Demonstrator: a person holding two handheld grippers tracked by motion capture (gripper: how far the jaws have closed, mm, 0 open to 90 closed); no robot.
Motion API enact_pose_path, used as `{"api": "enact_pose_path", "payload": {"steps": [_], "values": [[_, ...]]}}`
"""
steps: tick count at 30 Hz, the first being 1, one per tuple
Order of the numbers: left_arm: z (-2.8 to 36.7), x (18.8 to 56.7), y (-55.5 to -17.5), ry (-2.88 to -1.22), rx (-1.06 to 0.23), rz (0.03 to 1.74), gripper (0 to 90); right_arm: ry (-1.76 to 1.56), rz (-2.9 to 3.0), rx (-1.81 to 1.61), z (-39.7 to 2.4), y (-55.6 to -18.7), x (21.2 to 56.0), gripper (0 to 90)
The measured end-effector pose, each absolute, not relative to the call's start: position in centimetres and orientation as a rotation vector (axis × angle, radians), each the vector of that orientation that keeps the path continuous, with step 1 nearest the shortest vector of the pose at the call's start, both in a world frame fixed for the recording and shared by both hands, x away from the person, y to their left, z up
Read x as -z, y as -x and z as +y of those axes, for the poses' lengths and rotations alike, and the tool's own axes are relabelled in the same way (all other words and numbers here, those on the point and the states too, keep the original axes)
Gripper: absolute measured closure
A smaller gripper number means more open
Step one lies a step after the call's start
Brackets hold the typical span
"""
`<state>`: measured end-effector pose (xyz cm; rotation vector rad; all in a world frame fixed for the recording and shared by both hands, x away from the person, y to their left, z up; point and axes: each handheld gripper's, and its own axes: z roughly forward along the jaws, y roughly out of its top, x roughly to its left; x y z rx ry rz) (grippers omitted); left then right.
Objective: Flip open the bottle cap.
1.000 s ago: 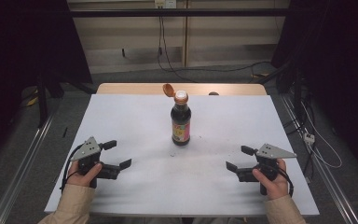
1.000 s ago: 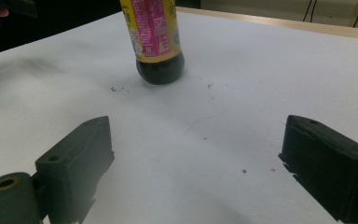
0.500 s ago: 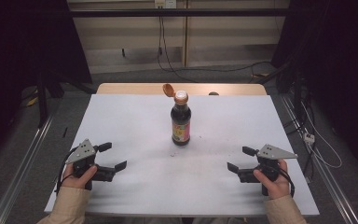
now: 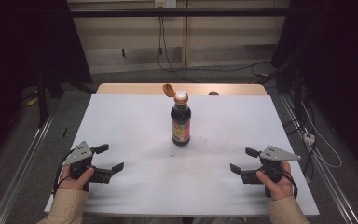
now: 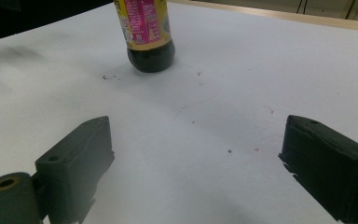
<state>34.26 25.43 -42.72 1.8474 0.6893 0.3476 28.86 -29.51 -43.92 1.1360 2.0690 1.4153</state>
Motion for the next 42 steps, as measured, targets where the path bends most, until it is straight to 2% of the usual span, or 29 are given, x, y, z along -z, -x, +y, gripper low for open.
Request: {"api": "enact_pose_path", "payload": {"steps": [18, 42], "values": [[26.1, 43.1, -34.0, -1.846, -0.363, 0.717, 3.5, -1.170, 2.056, -1.392, -31.3, -27.8, 44.3, 8.2], [26.7, 43.4, -33.7, -1.845, -0.365, 0.729, 3.3, -1.174, 2.055, -1.385, -31.6, -27.5, 44.7, 8.5]]}}
